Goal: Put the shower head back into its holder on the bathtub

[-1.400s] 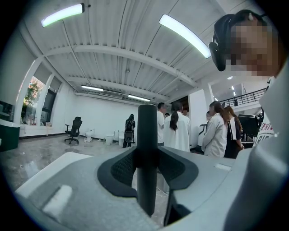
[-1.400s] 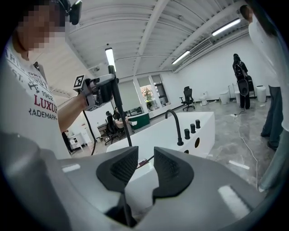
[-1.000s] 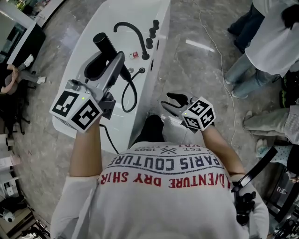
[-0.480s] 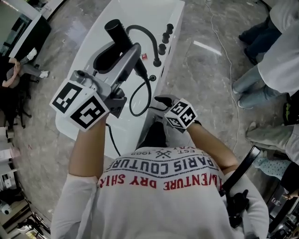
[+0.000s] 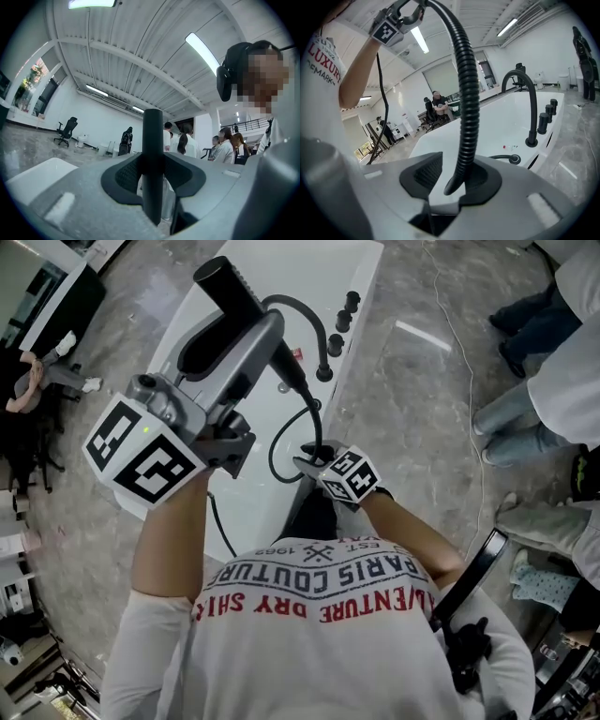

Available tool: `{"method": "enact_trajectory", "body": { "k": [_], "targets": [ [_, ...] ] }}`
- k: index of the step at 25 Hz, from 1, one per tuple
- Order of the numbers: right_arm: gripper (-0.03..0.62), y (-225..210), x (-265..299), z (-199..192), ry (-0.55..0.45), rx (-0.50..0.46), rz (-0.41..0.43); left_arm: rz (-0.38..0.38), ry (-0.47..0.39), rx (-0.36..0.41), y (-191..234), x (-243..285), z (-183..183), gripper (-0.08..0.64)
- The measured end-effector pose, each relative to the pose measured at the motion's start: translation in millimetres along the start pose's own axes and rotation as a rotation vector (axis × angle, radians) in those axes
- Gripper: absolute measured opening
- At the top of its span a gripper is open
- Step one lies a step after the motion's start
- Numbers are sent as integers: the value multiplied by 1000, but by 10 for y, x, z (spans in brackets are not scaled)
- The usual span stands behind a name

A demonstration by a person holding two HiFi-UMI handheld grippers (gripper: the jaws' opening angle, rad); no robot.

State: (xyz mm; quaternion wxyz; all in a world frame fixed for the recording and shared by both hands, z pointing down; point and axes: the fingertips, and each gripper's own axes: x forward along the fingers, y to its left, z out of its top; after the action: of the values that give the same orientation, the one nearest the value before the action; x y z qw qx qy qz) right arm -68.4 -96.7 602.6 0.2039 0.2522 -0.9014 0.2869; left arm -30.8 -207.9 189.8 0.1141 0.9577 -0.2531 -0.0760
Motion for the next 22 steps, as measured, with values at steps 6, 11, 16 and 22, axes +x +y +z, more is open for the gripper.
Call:
{"method": "enact_trajectory", "body": {
  "k": [6, 11, 16, 22],
  "targets": [
    [51, 84, -171, 160, -32, 45, -6, 58, 34, 56, 248, -61, 95, 140],
    [18, -15, -370, 196, -65, 56, -22, 108, 76, 137, 381, 20, -66, 140],
    [8, 16, -688, 353, -117, 44, -68, 126, 109, 209, 297, -9, -118, 140],
    [5, 13, -1107, 731, -196, -7, -111, 122, 104, 274, 232, 17, -110, 140]
  ]
}}
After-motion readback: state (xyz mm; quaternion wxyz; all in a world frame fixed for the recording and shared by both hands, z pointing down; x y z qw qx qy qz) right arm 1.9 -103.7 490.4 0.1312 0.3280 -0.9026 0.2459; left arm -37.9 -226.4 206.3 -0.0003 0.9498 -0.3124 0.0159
